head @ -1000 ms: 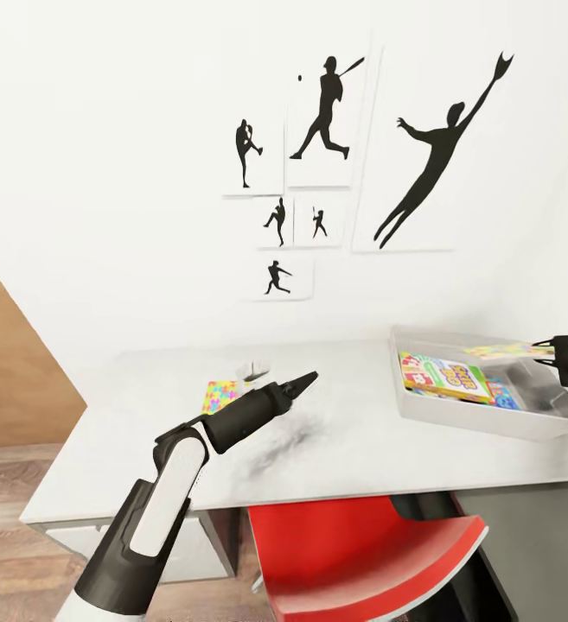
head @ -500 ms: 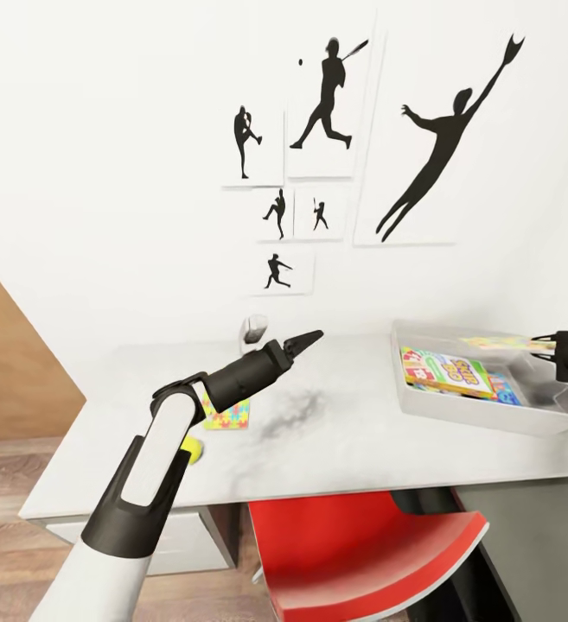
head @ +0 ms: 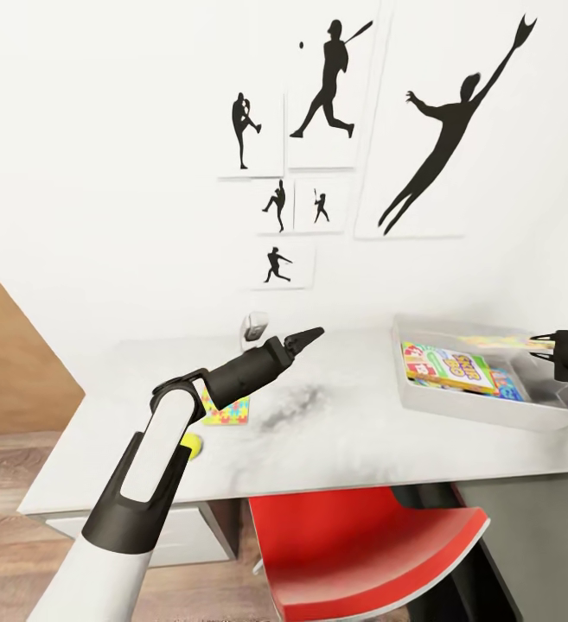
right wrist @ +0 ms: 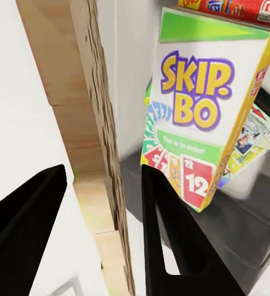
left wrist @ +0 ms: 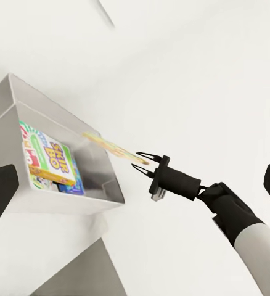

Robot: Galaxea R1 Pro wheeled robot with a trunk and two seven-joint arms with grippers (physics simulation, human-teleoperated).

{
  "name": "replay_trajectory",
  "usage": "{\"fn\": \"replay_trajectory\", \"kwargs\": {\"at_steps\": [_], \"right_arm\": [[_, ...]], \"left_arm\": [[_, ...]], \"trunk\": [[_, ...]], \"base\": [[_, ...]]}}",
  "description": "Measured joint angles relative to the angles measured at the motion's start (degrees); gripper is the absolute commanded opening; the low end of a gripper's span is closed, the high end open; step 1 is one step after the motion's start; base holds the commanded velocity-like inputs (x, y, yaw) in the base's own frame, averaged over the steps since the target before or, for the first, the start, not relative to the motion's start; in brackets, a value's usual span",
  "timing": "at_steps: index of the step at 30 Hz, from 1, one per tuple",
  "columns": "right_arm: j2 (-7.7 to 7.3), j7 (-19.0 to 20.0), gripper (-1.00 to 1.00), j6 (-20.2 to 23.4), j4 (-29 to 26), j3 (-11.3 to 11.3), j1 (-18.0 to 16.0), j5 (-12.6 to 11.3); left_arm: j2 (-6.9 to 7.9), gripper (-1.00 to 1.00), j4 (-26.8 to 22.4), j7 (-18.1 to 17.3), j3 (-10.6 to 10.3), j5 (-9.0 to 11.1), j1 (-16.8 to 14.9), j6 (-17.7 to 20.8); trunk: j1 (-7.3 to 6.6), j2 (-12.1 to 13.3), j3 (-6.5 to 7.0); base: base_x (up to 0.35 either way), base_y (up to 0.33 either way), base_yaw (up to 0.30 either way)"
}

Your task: Put all the toys in the child's room - the three board games (two on the bed and one on the table), the two jigsaw puzzles on the table, and the tennis ball on the table - inside the toy box on the table in the child's room.

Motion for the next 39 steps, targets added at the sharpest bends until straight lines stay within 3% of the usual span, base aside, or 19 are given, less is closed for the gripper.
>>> {"fn": "replay_trajectory", "kwargs": {"at_steps": [22,39], "right_arm": [[-0.13,0.0,-1.00,-0.4,0.0,0.0,-0.1,-0.2],[-1.00,0.0,-1.00,-0.6,0.0,0.0,-2.5,-0.3]], "left_arm": [[0.00,1.00,0.0,0.7,-1.8,0.0,-0.1,0.0],[0.00,1.00,0.0,0.8,-2.0,0.0,-0.1,0.0]], "trunk": [[0.00,0.0,-2.02],[0.00,0.0,-3.59]], "base": [[0.000,0.000,0.002],[0.000,0.000,0.053]]}}
